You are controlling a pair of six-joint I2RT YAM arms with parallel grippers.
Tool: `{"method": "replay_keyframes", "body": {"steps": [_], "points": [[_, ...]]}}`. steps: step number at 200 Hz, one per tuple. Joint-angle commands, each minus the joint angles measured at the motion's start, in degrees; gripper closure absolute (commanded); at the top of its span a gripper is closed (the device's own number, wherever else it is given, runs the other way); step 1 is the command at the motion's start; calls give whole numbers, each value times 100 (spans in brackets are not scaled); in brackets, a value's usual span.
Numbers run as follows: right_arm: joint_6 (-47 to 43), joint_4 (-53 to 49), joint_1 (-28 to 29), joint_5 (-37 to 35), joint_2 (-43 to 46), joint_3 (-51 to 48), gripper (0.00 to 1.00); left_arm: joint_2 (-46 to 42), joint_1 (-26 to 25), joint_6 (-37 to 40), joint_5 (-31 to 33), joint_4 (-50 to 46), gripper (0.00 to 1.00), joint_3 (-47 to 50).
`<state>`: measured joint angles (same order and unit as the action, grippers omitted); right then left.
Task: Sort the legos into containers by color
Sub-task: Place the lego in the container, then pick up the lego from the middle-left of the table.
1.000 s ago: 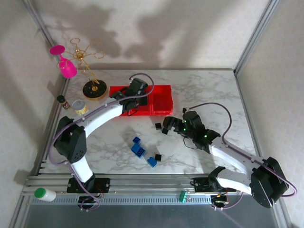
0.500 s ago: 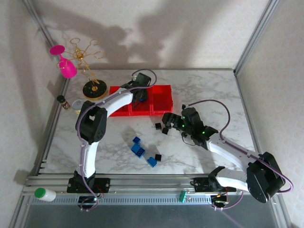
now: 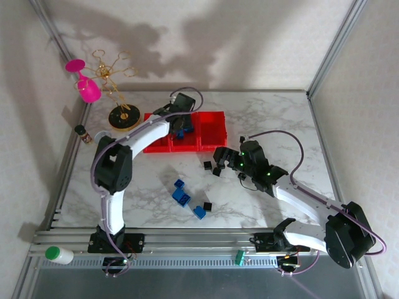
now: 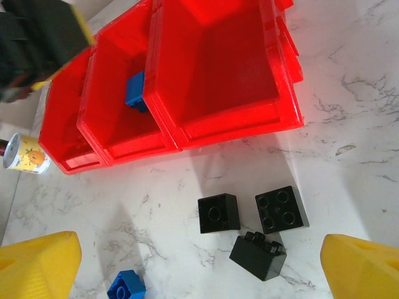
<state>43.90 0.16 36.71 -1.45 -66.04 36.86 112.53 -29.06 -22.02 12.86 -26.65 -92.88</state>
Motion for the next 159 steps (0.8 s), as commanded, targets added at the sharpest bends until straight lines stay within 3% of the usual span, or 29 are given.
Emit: {"method": "replay_keyframes", "body": {"steps": [1,86,159], "points": [[-191,-98,-41,139,144,-63,1,-936,-106,-17,-175,53,47,521],[-548,-253,279,289,72,-275,1,-2991,-702,-448,-477,266,44,3006],[-646,3,1075,394,-85,-653,1,-3399,-1426,-997,-776,3,35,4282]]}}
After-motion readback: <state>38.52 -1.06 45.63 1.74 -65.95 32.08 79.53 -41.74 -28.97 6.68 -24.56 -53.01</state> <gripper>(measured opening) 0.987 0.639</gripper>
